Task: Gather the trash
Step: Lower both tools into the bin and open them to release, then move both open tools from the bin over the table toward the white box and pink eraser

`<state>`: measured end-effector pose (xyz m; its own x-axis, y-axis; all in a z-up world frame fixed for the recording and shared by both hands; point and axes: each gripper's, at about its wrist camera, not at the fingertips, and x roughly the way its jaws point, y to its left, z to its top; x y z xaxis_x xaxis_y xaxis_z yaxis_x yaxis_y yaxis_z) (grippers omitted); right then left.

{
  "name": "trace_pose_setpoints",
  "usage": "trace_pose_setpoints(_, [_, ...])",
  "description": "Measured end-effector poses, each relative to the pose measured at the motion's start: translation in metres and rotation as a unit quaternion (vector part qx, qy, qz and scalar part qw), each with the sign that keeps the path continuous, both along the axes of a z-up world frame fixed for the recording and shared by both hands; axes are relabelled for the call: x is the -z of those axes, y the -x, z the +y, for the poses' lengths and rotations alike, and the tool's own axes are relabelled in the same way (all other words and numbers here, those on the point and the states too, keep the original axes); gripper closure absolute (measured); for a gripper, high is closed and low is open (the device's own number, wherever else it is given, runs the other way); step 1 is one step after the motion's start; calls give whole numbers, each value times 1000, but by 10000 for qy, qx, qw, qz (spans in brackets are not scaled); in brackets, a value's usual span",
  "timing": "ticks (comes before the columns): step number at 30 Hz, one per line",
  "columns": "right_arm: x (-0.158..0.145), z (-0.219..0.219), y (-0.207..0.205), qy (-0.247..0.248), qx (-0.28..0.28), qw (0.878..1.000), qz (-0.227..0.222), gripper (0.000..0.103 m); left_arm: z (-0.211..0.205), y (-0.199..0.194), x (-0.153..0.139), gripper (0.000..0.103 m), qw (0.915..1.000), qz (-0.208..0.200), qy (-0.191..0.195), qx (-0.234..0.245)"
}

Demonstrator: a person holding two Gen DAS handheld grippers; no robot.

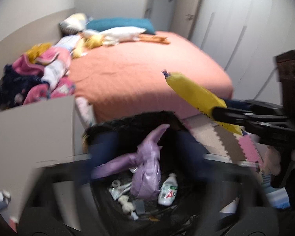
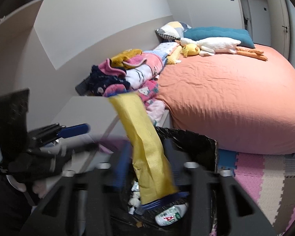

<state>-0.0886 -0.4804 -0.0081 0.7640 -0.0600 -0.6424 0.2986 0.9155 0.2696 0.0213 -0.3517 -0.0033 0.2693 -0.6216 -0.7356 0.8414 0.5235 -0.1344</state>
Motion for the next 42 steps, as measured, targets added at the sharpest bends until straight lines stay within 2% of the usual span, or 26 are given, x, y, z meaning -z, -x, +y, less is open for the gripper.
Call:
trace_pose_setpoints(1, [-5, 0, 4, 155, 272, 9995, -78, 11, 2, 1, -2, 7, 9999, -129, 51, -55])
trace_pose_setpoints(5, [-13, 2, 8, 356, 359, 9982, -310, 3, 4, 1, -2, 7, 9991, -396, -42, -143])
trace_pose_setpoints(11, [-8, -1, -1, 256, 426, 9988, 1, 3, 10, -2, -1, 7, 9989, -409, -22, -214])
trace_pose_setpoints(28, [-5, 12, -19, 240, 206, 9995, 32, 3, 26, -7, -5, 7, 9984, -428, 9, -364])
trace_pose_setpoints(42, [-1, 41, -49, 187, -212, 9996, 98, 3, 63, -20, -3, 7, 9960, -430, -23, -786])
